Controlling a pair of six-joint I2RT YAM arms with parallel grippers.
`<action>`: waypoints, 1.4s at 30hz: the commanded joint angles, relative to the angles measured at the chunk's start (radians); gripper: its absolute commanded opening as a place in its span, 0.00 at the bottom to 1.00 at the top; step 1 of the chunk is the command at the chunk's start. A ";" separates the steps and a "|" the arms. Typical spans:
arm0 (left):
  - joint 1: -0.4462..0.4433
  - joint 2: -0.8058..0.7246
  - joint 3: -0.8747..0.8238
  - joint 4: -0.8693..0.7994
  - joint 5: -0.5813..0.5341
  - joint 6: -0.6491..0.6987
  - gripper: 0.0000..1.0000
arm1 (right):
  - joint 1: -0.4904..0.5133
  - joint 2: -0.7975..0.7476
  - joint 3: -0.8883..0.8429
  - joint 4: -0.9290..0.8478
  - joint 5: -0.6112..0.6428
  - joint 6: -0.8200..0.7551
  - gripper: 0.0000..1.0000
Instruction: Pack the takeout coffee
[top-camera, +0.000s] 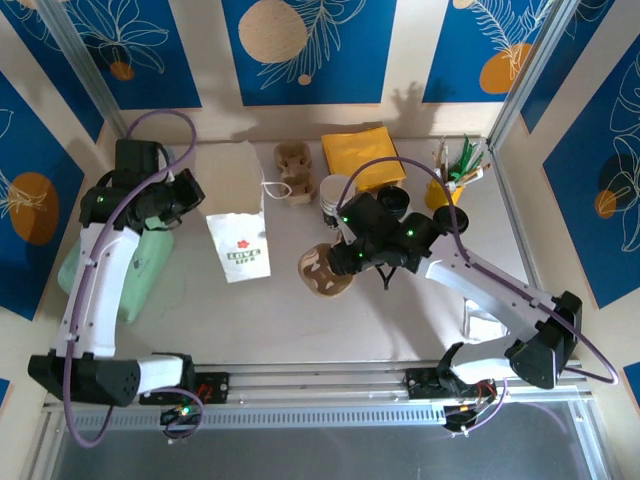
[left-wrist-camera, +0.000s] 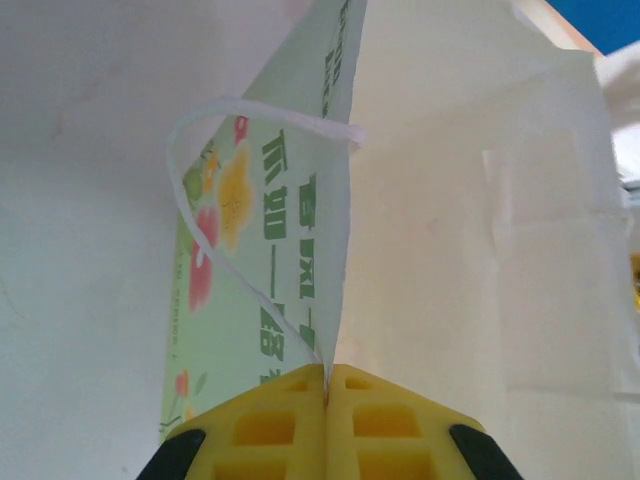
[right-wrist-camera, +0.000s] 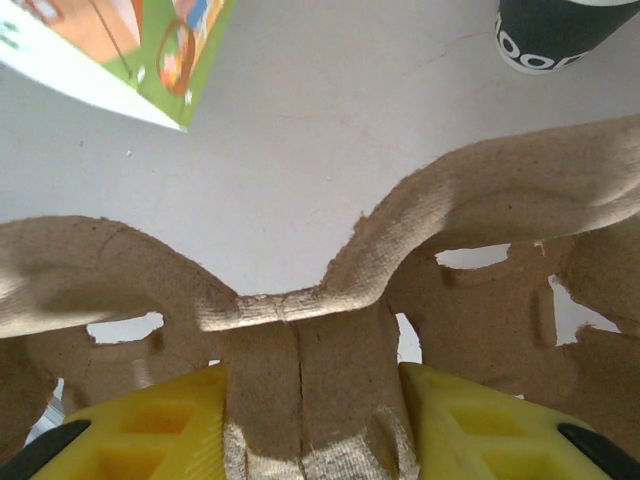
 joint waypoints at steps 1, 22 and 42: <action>-0.037 -0.039 -0.051 0.021 0.099 -0.053 0.00 | -0.006 -0.055 0.014 -0.015 -0.008 0.006 0.42; -0.420 -0.091 -0.193 0.187 0.129 -0.223 0.00 | -0.031 -0.276 0.188 -0.241 0.081 -0.025 0.42; -0.579 -0.054 -0.386 0.507 0.263 -0.309 0.00 | -0.035 -0.319 0.354 -0.293 -0.016 -0.008 0.43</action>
